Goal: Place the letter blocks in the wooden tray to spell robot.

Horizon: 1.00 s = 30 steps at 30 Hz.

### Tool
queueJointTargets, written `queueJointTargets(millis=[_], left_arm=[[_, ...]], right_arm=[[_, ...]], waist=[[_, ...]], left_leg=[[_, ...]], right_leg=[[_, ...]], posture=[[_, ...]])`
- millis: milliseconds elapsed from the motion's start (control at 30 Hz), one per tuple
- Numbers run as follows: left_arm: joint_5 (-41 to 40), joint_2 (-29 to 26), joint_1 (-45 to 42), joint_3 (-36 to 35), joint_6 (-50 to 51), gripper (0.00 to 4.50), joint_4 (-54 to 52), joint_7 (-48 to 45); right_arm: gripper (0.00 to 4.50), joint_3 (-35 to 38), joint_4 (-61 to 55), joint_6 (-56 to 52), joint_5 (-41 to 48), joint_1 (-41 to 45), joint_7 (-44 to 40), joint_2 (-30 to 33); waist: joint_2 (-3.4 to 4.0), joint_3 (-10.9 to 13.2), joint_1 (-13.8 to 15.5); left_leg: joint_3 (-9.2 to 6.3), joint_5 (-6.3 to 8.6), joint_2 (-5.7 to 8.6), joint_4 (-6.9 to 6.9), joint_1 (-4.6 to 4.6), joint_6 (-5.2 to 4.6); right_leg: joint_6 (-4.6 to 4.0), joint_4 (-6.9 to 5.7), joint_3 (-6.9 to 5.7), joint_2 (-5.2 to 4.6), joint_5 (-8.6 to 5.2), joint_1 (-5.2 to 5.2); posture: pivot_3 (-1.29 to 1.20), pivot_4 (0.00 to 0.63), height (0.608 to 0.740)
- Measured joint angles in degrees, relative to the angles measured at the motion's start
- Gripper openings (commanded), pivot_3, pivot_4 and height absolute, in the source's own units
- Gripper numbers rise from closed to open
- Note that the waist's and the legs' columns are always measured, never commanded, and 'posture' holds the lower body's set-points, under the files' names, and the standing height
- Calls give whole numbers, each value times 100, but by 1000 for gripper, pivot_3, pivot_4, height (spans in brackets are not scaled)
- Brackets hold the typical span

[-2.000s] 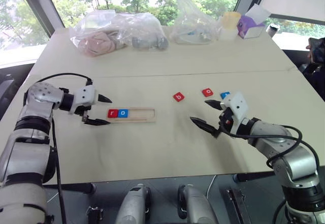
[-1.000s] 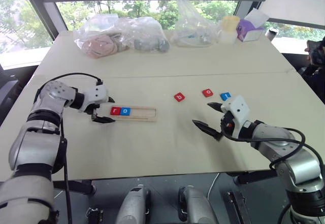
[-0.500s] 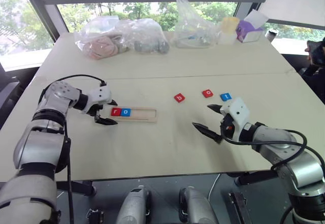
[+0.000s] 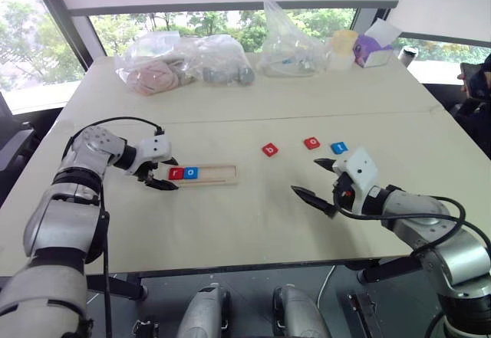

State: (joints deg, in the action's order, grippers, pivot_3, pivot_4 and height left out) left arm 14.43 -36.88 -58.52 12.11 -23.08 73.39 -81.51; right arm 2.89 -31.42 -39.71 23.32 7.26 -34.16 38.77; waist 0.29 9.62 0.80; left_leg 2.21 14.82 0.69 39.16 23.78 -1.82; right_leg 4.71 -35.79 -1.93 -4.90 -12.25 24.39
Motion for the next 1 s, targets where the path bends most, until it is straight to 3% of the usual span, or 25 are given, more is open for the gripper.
queueJointTargets(millis=[367, 600, 1000], left_arm=[[-541, 353, 512, -421, 266, 3132, -577, -66], [-778, 441, 1005, -445, 674, 3132, -1554, -75], [-974, 567, 1803, -445, 1733, 3132, -3317, 36]], right_arm=[[4500, -259, 132, 104, -172, 269, 39, -166], [4500, -380, 285, 273, -289, 319, 53, -310], [4500, -491, 450, 467, -463, 350, 115, -555]], waist=[[28, -25, 170], [32, -33, 196], [43, -50, 184]], left_leg=[[11, 29, 35, 0, 2, -50], [26, 54, 80, 1, 7, -101], [34, 70, 82, 1, 14, -123]], right_leg=[[2, 64, -7, -50, 0, -5], [4, 81, -6, -103, -2, -16], [4, 106, -4, -113, -2, -19]], posture=[[0, 150, 725], [0, 150, 725], [0, 150, 725]])
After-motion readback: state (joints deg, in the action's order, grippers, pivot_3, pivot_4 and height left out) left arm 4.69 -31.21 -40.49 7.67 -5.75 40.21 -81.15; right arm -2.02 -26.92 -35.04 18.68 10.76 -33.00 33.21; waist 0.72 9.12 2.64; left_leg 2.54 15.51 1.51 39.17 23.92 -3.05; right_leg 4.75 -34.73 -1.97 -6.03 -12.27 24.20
